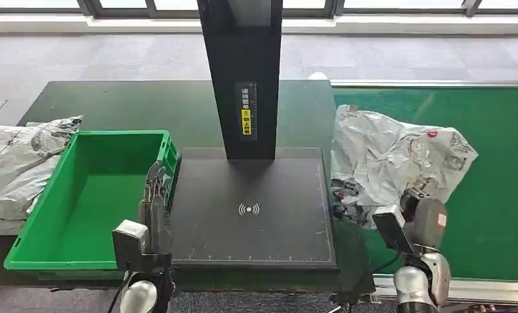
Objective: Moved the parcel from conveyor to table for the left to box.
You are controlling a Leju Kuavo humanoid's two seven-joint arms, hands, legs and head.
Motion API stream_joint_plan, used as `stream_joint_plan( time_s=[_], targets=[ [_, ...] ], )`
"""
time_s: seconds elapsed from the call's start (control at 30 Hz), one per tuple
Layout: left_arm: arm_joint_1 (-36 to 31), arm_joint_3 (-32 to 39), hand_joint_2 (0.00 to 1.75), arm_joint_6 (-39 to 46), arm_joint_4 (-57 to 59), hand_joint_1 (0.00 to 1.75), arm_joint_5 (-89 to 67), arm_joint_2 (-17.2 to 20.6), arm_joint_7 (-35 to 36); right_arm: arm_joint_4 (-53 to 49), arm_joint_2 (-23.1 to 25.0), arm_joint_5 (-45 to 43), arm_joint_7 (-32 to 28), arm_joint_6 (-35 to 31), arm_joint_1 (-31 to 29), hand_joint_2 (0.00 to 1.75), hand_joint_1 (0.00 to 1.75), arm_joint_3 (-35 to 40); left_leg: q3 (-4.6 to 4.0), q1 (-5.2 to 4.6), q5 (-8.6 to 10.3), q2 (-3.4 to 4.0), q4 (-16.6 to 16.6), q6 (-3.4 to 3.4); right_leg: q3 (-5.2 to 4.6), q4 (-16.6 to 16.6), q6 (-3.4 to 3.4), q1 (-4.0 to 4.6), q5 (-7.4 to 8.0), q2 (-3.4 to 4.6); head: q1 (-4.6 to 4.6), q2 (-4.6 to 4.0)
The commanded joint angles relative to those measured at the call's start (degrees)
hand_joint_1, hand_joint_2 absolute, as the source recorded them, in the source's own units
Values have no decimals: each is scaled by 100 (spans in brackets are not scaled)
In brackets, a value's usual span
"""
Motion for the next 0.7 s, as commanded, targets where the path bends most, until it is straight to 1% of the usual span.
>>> stream_joint_plan(
  time_s=[0.03,0.2,0.3,0.63,0.7],
  targets=[
    [-261,10,0,-72,368,0,15,150,6,-1216,278,-373,-60,470,397,175,175,1266,-5,-3,2,9,2,2,-9,4,0,-3,3,5,0,0],
    [-257,13,0,-72,371,0,15,153,6,-1192,221,-376,-71,472,393,175,175,1237,-6,6,4,18,1,4,-9,-1,-2,-3,8,9,0,0],
    [-257,13,0,-72,371,0,15,153,6,-1192,221,-376,-71,472,393,175,175,1237,1,3,6,5,-1,7,1,-1,0,-8,6,0,0,-2],
    [-257,13,0,-72,371,0,15,153,6,-1192,221,-376,-71,472,393,175,175,1237,1,3,6,10,-1,6,0,-2,0,-8,7,4,0,-2],
    [-387,-21,0,-176,479,0,12,161,45,-1144,218,-496,-241,988,359,175,175,1653,-7,7,8,13,1,7,-7,-3,-2,-3,11,4,0,-2]
  ],
)
